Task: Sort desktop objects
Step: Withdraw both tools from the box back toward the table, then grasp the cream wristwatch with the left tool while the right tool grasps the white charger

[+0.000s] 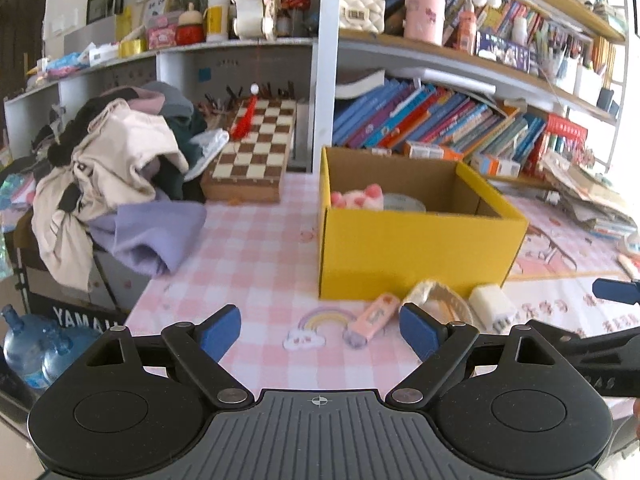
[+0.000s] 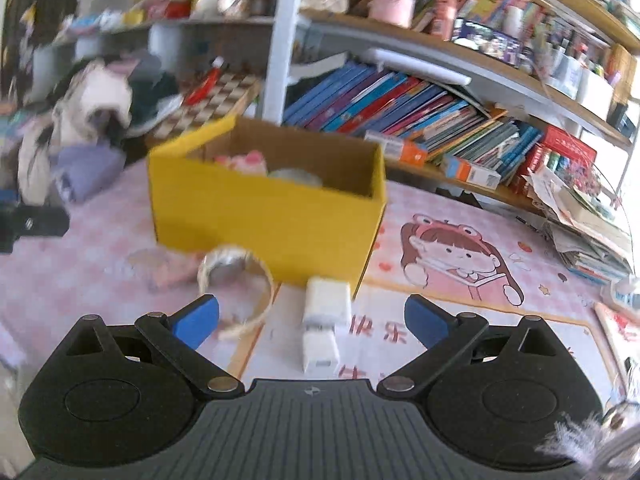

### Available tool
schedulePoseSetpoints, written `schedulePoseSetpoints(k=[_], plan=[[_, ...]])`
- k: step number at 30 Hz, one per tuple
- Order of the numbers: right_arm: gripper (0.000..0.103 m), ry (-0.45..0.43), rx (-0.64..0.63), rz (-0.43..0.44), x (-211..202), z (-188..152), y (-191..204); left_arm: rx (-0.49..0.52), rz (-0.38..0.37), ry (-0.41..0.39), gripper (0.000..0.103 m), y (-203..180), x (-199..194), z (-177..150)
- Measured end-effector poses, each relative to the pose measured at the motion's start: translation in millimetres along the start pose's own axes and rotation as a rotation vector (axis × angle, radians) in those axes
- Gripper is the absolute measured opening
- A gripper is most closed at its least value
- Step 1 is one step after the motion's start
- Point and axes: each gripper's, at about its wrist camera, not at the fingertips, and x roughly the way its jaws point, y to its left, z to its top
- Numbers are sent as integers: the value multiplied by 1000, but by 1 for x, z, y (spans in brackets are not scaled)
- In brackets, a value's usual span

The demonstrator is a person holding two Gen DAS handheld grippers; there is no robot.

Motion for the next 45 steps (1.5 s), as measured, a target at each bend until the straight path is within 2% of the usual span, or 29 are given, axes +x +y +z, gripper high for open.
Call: schedulePoseSetpoints(k=[6, 13, 22, 28, 30, 36, 41, 45], plan=[[100, 48, -3, 21, 4, -9, 1, 54, -17, 46, 89, -15, 6, -13], [100, 100, 64, 34, 8, -13, -12, 68, -19, 75, 89, -20, 11, -16], [100, 132, 72, 55, 11, -16, -13, 94, -31, 96, 89, -29, 16, -22], [96, 148, 74, 84, 12, -17, -14, 93, -34, 112, 89, -29, 19, -24], [92, 152, 76, 92, 13, -17, -15, 93, -32, 126, 89, -29, 22, -25], [90, 162, 79, 97, 16, -17, -16, 84, -28, 150, 89, -27, 28, -26], [89, 165, 82, 97, 18, -16, -19, 95, -43, 144, 89, -30, 29, -25], [84, 176, 85, 104, 22, -16, -21, 108, -67, 146, 88, -34, 30, -24]])
